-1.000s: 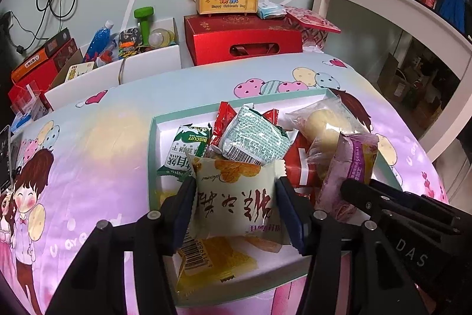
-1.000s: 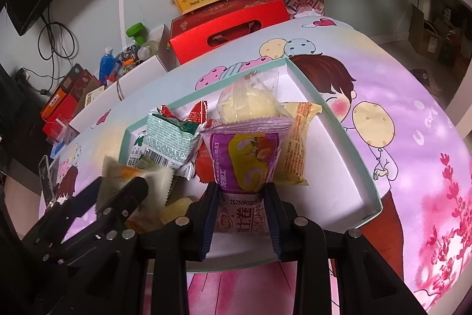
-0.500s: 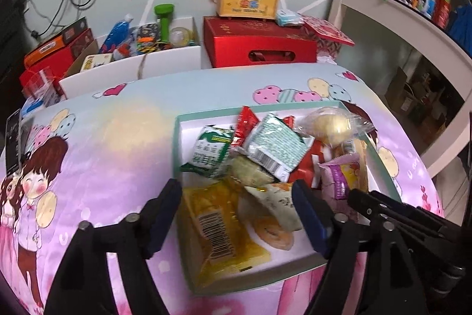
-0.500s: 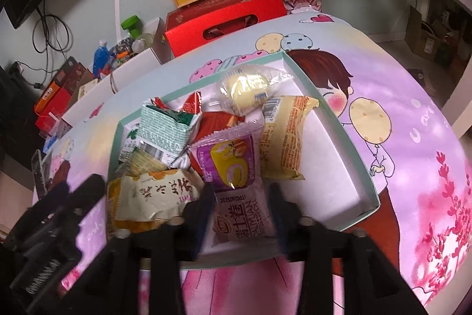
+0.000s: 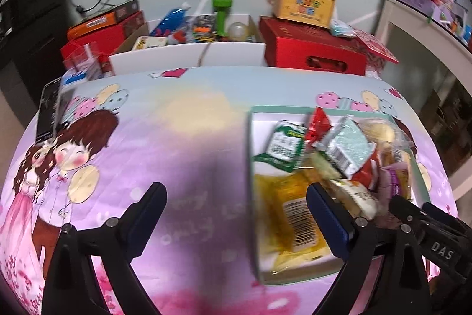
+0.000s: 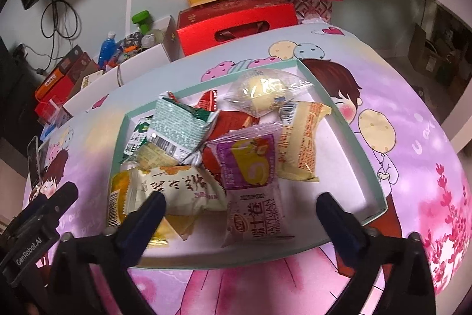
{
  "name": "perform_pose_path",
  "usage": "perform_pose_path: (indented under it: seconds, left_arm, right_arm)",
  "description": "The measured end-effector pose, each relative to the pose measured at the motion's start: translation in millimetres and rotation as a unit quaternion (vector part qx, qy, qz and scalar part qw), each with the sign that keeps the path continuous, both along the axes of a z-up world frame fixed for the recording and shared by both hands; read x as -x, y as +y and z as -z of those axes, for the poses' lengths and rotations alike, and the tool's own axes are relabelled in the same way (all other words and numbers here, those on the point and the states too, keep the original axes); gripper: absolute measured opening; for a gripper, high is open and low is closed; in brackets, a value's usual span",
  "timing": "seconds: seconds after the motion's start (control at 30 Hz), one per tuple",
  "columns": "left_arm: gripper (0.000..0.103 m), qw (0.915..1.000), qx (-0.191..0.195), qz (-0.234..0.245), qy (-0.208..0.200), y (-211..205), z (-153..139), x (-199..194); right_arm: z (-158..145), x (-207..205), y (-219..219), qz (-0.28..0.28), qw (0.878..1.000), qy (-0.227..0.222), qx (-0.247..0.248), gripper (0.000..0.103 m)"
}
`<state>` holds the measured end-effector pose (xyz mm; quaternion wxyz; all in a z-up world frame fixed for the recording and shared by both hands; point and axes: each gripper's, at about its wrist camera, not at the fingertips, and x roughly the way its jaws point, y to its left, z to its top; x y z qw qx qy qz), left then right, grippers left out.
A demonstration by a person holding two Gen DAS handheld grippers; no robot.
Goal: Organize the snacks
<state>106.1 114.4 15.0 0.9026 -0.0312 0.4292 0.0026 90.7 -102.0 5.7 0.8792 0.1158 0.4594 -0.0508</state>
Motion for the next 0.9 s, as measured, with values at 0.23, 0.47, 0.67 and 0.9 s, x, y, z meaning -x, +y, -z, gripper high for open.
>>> perform_pose_path:
  seconds: [0.23, 0.47, 0.67, 0.9]
  left_arm:
    - [0.096, 0.9995, -0.001, -0.029, 0.012, 26.9, 8.5, 9.0]
    - [0.096, 0.9989, -0.01, -0.042, 0.019, 40.7, 14.8, 25.1]
    - [0.096, 0.9981, -0.03, -0.05, 0.021, 44.3, 15.1, 43.9]
    - [0.096, 0.9968, -0.05, -0.056, 0.028, 48.9, 17.8, 71.6]
  right_arm:
    - [0.1, 7.1, 24.2, -0.025, 0.999, -0.012, 0.019, 0.103]
    - [-0.4, 21.6, 46.7, -0.05, 0.998, -0.023, 0.028, 0.103]
    - [4.6, 41.8, 56.8, -0.061, 0.997, -0.023, 0.036, 0.103]
    - [13.8, 67.9, 68.3, -0.076, 0.996, -0.013, 0.05, 0.103]
